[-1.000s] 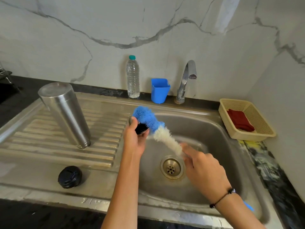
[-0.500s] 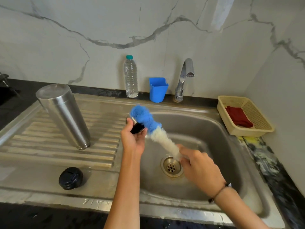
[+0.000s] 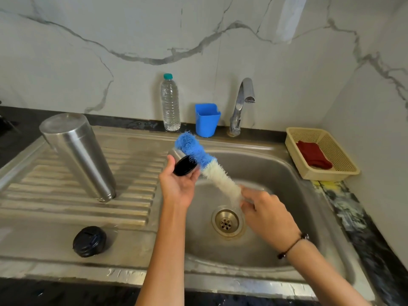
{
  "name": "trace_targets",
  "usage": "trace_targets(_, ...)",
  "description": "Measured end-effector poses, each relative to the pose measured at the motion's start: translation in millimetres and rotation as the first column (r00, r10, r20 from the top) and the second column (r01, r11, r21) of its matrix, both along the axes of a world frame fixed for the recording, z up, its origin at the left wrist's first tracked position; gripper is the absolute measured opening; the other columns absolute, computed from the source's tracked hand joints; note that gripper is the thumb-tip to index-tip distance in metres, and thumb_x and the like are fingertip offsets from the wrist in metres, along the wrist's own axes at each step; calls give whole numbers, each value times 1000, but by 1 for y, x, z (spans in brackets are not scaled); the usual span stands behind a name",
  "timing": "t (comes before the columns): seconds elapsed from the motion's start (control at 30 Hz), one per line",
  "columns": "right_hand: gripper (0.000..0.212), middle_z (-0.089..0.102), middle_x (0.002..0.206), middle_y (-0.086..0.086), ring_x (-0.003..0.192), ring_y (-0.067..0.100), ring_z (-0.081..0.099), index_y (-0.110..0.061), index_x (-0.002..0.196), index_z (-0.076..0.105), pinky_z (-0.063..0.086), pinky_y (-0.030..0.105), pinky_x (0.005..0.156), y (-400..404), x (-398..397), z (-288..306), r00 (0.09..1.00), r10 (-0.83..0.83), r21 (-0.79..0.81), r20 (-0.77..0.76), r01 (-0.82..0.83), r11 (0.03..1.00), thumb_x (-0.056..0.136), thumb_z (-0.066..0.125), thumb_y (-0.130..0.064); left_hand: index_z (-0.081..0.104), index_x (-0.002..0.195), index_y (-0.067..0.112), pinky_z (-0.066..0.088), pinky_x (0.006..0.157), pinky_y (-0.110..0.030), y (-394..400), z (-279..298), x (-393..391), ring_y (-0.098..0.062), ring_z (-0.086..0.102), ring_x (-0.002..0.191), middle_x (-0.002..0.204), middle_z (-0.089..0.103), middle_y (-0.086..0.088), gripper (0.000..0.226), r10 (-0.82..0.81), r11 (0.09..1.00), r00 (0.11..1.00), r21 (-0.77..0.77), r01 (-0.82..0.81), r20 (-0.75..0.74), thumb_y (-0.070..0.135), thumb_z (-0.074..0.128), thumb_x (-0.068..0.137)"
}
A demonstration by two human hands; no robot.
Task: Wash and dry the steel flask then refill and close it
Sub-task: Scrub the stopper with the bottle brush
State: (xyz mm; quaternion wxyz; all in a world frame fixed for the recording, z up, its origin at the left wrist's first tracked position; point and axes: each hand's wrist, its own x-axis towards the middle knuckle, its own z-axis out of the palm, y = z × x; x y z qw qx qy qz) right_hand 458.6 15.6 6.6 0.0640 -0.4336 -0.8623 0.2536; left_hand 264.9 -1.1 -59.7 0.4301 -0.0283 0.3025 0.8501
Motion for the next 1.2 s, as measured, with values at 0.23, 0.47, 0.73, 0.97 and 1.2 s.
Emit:
trace_targets(0.23,25,46,52,-11,48,7,42,-26,79,64,34,22,50,16,13,11,992,2,-124,-126,-18,992,91,48,-12,54,127,7,48,89,-33,-7,6,-6,-21,63,98,115,64,-13,56,16,999,999,-44,-18,-46,38,62,81)
trace_targets(0.47,24,55,73,-3,68,24,53,-35,102,59,44,35,61,8,3,3,999,9,-34,-33,-10,999,91,44,-18,56,122,3,59,77,-36,-7,8,-4,-25,69,93,110,65,-17,45,26,998,998,-61,-30,-63,22,64,82)
trace_targets(0.73,17,48,65,-6,65,28,52,-34,96,54,46,38,61,-6,2,13,999,32,13,-6,-32,999,92,43,-21,59,103,6,58,75,-35,-10,17,-7,-27,67,91,103,65,-18,20,39,994,999,-98,-41,-29,23,53,96)
trace_targets(0.97,22,57,72,-2,64,25,54,-31,94,58,40,33,55,6,-3,20,999,8,44,-45,-6,999,92,42,-16,55,122,3,56,82,-43,-2,23,1,-33,64,104,113,63,-21,35,14,1000,998,-3,-14,-63,27,47,97)
trace_targets(1.2,21,59,78,-1,67,28,54,-32,106,53,47,37,62,-15,3,14,1000,20,31,-23,-20,999,94,41,-20,62,108,8,57,67,-33,5,12,3,-21,68,81,93,67,-11,34,131,991,986,-11,-130,98,35,44,100)
